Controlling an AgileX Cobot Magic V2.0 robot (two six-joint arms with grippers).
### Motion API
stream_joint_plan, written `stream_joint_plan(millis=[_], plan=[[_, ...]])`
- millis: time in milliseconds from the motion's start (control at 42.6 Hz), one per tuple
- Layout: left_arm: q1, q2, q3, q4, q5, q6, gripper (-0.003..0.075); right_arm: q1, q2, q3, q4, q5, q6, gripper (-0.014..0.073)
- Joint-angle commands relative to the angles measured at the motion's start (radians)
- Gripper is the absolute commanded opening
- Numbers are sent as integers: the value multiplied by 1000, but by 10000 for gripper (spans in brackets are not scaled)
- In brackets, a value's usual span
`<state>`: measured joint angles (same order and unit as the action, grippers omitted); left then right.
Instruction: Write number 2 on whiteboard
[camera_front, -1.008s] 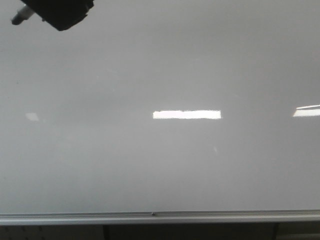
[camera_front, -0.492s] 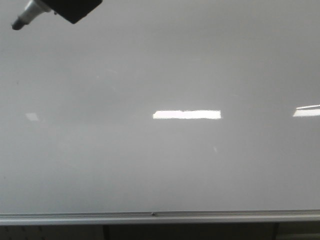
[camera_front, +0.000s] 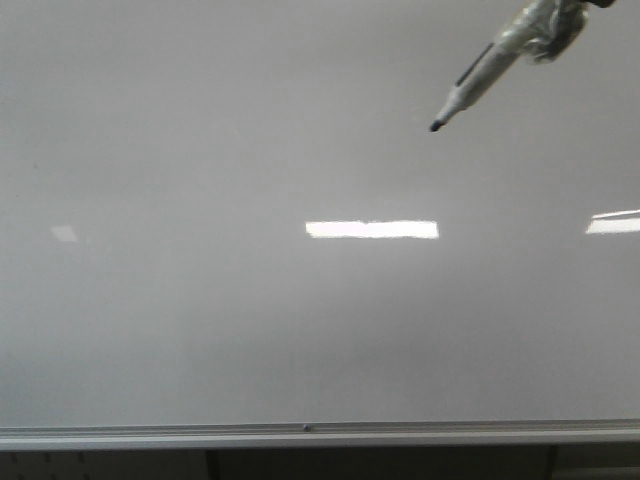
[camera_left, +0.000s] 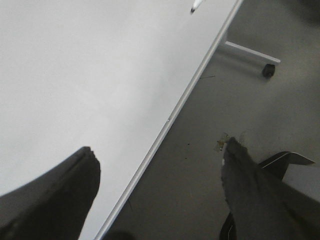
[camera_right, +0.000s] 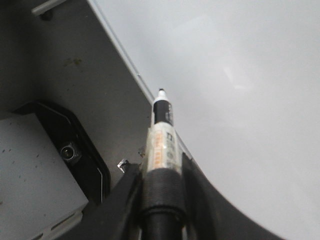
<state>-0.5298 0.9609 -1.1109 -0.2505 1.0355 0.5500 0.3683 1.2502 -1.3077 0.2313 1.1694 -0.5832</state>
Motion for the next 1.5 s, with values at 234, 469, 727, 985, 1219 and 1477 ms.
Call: stream_joint_plan(millis=[234, 469, 727, 985, 1219, 1477], plan=[[114, -81, 47, -20, -86, -37, 501, -304, -251, 367, 259, -568, 12, 31], [114, -69, 47, -27, -103, -37, 501, -247, -293, 633, 328, -1015, 11, 31], [114, -69, 47, -27, -114, -37, 496, -117, -253, 713, 311, -1415, 10, 31], [114, -69, 47, -27, -127, -37, 491, -113, -141, 713, 311, -1514, 10, 31], [114, -69, 47, -27, -142, -37, 492, -113, -65, 656, 311, -1529, 11, 31], [114, -69, 47, -27, -146, -37, 492, -114, -4, 612, 310, -1532, 8, 31]])
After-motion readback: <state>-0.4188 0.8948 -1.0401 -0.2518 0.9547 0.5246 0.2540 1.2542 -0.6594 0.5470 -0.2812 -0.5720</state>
